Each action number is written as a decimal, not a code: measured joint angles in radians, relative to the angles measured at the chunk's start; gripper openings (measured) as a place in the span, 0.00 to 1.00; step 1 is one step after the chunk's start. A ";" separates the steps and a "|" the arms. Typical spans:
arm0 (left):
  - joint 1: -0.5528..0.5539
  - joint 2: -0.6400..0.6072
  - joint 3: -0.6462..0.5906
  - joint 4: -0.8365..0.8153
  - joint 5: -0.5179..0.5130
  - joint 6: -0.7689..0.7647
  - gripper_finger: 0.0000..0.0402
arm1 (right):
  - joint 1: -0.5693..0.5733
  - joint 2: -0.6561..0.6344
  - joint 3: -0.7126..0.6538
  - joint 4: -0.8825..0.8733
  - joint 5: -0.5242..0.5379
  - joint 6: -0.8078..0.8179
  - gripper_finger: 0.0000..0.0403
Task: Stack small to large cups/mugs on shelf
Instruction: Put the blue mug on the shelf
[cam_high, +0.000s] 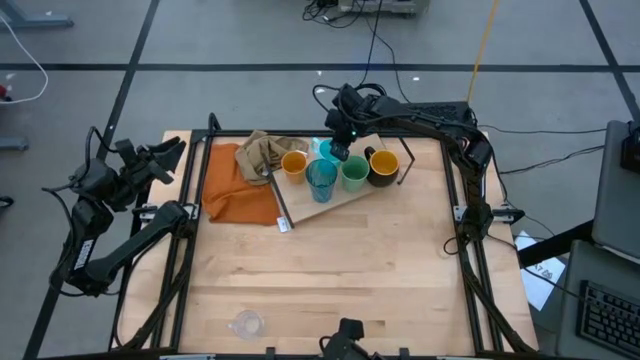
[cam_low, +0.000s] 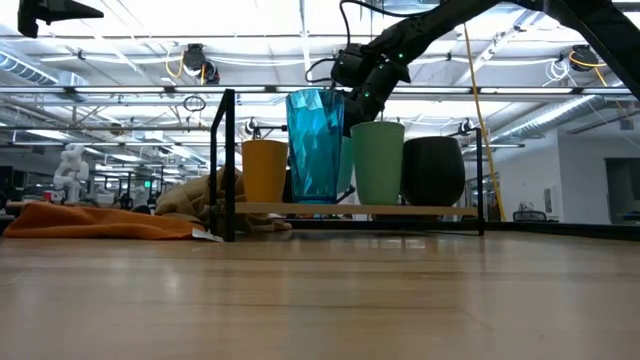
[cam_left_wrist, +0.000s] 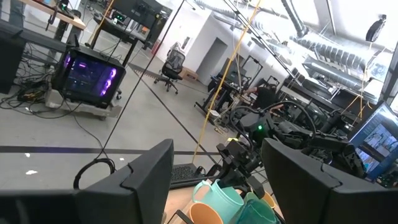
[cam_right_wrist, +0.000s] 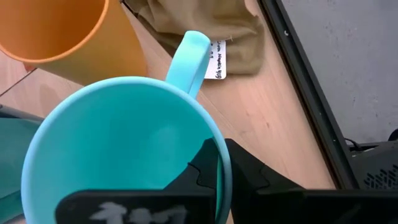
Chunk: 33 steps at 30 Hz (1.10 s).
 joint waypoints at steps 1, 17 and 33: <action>0.000 0.000 0.000 0.000 0.000 0.000 0.61 | 0.000 0.000 0.000 -0.001 0.001 -0.002 0.01; 0.000 0.000 0.000 0.000 0.000 0.001 0.61 | 0.001 0.000 0.000 -0.007 0.002 -0.020 0.03; 0.000 0.000 0.000 0.000 0.000 0.001 0.61 | 0.019 0.000 0.001 0.010 0.003 -0.016 0.11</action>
